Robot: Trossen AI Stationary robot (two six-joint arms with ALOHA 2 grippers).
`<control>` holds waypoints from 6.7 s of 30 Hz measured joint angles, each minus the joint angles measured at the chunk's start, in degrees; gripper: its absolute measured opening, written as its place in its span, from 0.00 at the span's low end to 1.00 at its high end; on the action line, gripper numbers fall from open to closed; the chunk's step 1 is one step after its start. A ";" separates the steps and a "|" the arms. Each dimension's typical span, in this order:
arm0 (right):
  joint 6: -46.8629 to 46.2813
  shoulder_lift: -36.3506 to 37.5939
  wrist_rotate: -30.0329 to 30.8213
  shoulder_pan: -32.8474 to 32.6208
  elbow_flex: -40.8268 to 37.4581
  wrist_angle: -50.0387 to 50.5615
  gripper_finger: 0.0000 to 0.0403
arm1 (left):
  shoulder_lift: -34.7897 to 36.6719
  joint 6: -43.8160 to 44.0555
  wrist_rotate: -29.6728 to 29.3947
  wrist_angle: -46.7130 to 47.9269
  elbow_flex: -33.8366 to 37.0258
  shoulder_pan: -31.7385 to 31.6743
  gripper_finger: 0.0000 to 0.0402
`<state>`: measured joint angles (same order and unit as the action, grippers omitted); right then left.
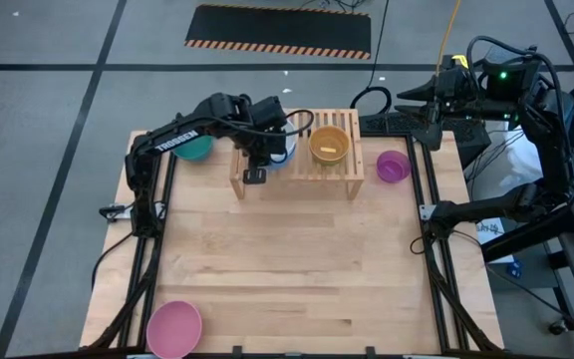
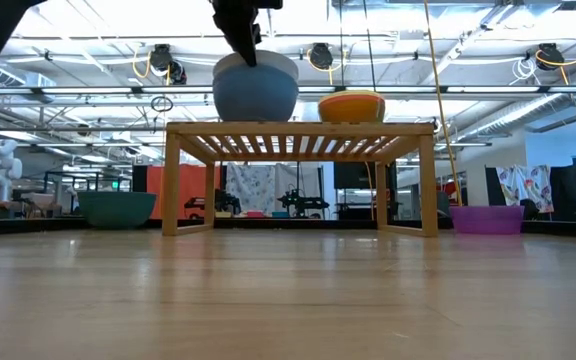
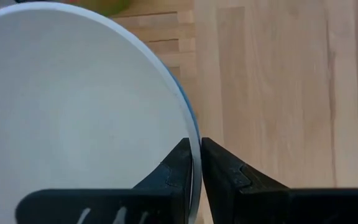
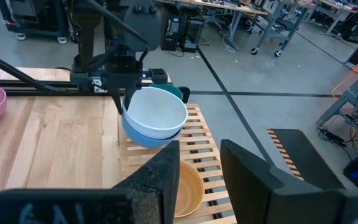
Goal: Place and stack bowls onto a shelf
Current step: Stack the white bowl on top of the blue bowl on the shelf, then stack the purple bowl on top of the yellow bowl on the shelf
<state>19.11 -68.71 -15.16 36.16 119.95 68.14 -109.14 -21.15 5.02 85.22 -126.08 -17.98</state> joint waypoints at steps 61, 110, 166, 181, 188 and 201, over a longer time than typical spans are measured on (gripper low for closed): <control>1.14 0.00 -0.02 0.00 0.01 -0.20 0.28 | -2.27 9.29 2.29 -0.91 0.00 -1.99 0.09; -3.03 0.48 12.15 0.00 -1.19 21.52 0.28 | 14.32 7.91 -1.01 -1.73 0.00 3.36 0.09; -42.90 -0.65 11.74 16.79 -57.71 -12.98 0.28 | 27.91 18.13 -1.12 4.79 0.00 10.47 0.09; -48.54 -11.44 9.11 26.82 -57.78 -14.64 0.28 | 27.91 16.80 -1.12 4.80 0.00 10.47 0.09; -55.10 -16.28 9.38 28.71 -57.78 -17.67 0.28 | 27.91 15.56 -1.12 4.79 0.00 10.47 0.09; -61.94 -21.12 10.74 29.67 -57.77 -21.89 0.28 | 27.91 13.62 -1.09 4.80 0.02 10.47 0.09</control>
<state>-42.83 -89.83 -4.42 65.83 62.18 46.24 -81.23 -7.53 3.92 90.02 -126.06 -7.51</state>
